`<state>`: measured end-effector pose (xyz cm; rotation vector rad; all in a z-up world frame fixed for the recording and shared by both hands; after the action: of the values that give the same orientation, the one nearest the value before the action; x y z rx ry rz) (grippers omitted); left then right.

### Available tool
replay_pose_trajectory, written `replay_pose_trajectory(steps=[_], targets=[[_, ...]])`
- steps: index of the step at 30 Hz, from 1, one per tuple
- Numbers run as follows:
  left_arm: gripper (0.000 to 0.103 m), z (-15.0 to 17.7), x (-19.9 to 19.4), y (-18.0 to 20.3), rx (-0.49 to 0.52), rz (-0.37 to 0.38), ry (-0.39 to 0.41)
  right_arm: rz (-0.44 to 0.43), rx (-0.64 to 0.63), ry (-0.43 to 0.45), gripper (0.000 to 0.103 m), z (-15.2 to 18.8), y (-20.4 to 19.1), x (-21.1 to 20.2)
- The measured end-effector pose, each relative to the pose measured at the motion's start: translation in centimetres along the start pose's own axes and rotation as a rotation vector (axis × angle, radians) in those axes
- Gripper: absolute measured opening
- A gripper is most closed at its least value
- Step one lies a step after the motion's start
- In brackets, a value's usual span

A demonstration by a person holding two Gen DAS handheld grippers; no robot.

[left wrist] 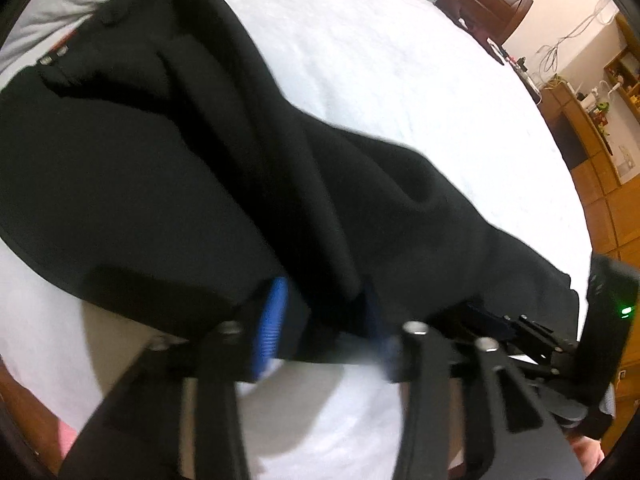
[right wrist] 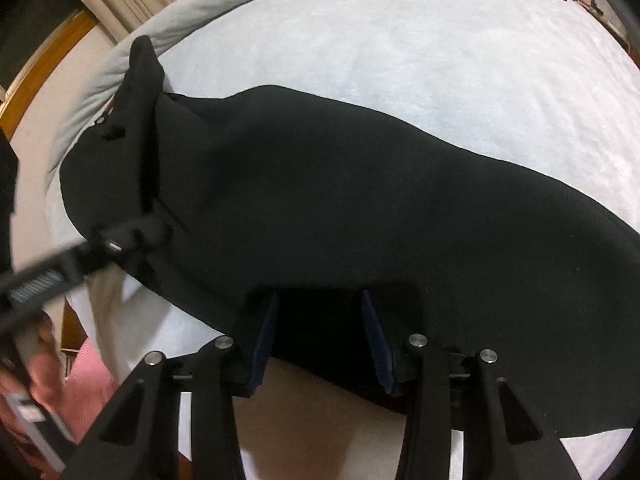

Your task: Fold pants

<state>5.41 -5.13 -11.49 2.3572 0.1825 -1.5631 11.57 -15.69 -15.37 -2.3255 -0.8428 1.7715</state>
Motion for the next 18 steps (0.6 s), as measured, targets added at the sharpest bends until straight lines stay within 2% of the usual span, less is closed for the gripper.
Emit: replay_pose_trajectory(steps=[2,4,7,9,10,11,12,14,15,17,18], targets=[[0.053,-1.0,-1.1,-1.7,-0.013,-0.013,0.027,0.006,0.000,-0.021,0.044,-0.5,-0.4,-0.3],[0.054,-2.2,-2.0,-3.7,-0.032,-0.070,0.073,-0.008,-0.004,-0.010,0.048,-0.9,-1.5,-0.7],[0.055,-3.7,-2.7,-7.7,-0.084,-0.130,0.090,-0.101,-0.034,0.028,0.050,-3.0,-4.0,-1.5],[0.055,-4.6,-2.9,-9.8,-0.128,-0.152,0.086,-0.173,-0.066,0.022,0.064,-4.8,-6.0,-1.0],[0.055,-5.0,-3.0,-10.4,-0.141,-0.162,0.088,-0.208,-0.074,0.018,0.067,-5.6,-6.7,-0.7],[0.055,-5.4,-3.0,-11.0,-0.150,-0.172,0.087,-0.206,-0.080,0.014,0.067,-6.4,-7.0,-0.4],[0.055,-5.9,-3.2,-11.5,-0.158,-0.177,0.086,-0.176,-0.094,0.030,0.067,-7.6,-7.7,-0.3],[0.056,-6.6,-3.4,-12.0,-0.167,-0.166,0.087,-0.207,-0.114,0.045,0.069,-9.5,-8.7,-0.3],[0.057,-7.0,-3.4,-11.8,-0.166,-0.161,0.089,-0.241,-0.117,0.021,0.071,-10.5,-9.3,0.2],[0.058,-7.8,-3.2,-11.6,-0.152,-0.143,0.084,-0.254,-0.116,-0.004,0.073,-11.6,-9.7,1.2],[0.058,-7.1,-3.8,-12.6,-0.146,-0.128,0.078,-0.256,-0.108,-0.024,0.073,-12.2,-9.6,2.1]])
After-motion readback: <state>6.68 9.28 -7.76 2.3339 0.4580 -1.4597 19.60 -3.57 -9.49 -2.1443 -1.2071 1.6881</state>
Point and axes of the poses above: each gripper's, at about its wrist camera, not at the fingertips, and x roughly the way its jaws point, y to its right, z to its underside, the point moved 4 cm from there along x, roughly the way its jaws point, and after that the axes turned 8 degrees about -z, right-handed, at the moved point
